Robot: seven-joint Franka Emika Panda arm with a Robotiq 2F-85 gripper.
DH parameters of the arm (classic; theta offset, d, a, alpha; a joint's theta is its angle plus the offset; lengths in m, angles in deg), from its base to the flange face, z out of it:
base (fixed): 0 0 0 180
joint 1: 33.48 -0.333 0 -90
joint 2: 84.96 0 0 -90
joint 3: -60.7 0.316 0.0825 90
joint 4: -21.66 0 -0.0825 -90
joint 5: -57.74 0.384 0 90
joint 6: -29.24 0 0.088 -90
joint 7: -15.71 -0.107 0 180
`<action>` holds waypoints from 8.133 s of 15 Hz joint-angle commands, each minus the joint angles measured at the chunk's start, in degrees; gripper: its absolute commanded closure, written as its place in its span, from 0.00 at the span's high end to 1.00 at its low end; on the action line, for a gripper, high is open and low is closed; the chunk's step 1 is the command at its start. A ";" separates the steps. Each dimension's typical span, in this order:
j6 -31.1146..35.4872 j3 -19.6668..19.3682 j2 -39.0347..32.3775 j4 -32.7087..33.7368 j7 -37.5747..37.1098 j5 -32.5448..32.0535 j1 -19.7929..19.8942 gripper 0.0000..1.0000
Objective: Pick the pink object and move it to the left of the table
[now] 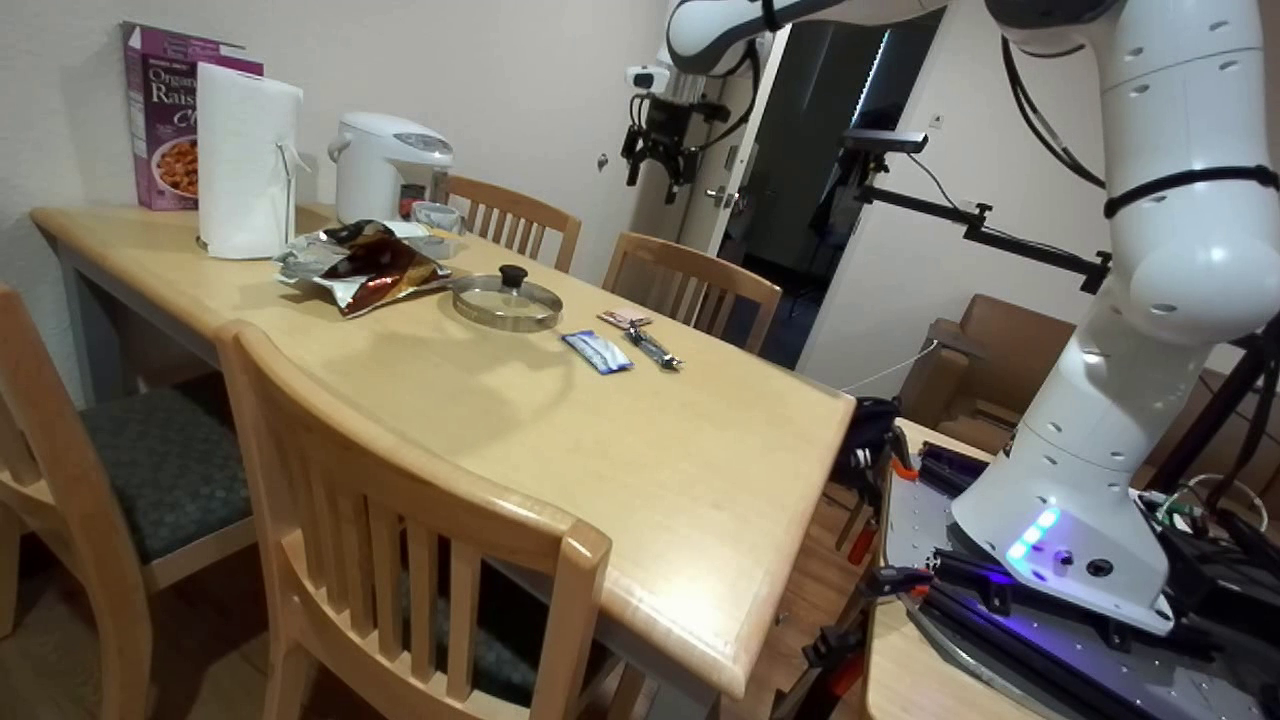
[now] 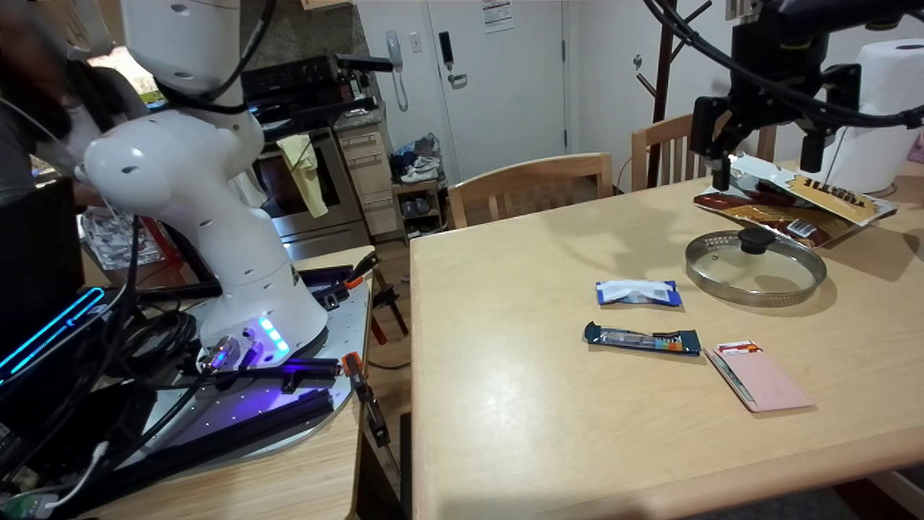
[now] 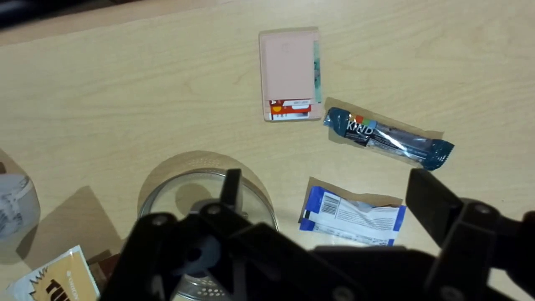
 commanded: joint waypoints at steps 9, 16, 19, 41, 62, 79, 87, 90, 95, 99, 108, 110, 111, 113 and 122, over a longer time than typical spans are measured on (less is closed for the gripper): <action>0.58 2.36 -6.66 0.96 3.92 2.50 2.86 1.00; 0.12 3.14 -12.17 5.41 4.44 3.91 4.14 1.00; 0.19 3.17 -14.17 6.75 4.10 3.84 4.39 1.00; -1.03 3.99 -24.48 12.21 4.07 4.24 6.93 1.00; 1.53 3.85 -26.99 17.80 8.42 3.68 6.73 1.00; 2.45 4.06 -32.01 18.98 7.77 4.04 7.45 0.59; 2.79 4.02 -31.66 18.86 7.67 4.06 7.44 0.98; 2.92 4.03 -31.87 18.58 7.82 4.08 7.56 1.00; 2.77 4.03 -32.51 18.69 7.85 4.10 7.68 1.00; 3.19 4.09 -32.61 18.89 7.85 4.17 7.73 0.67; 4.42 4.08 -30.81 17.59 7.82 4.23 7.85 0.39; 4.85 3.85 -30.24 16.96 7.77 3.85 7.57 0.39; 4.96 3.80 -29.85 16.55 7.73 3.72 7.43 0.39; 5.23 3.58 -28.50 15.38 7.36 3.44 7.06 0.39; 12.19 3.08 -16.88 4.70 7.02 2.08 5.44 0.39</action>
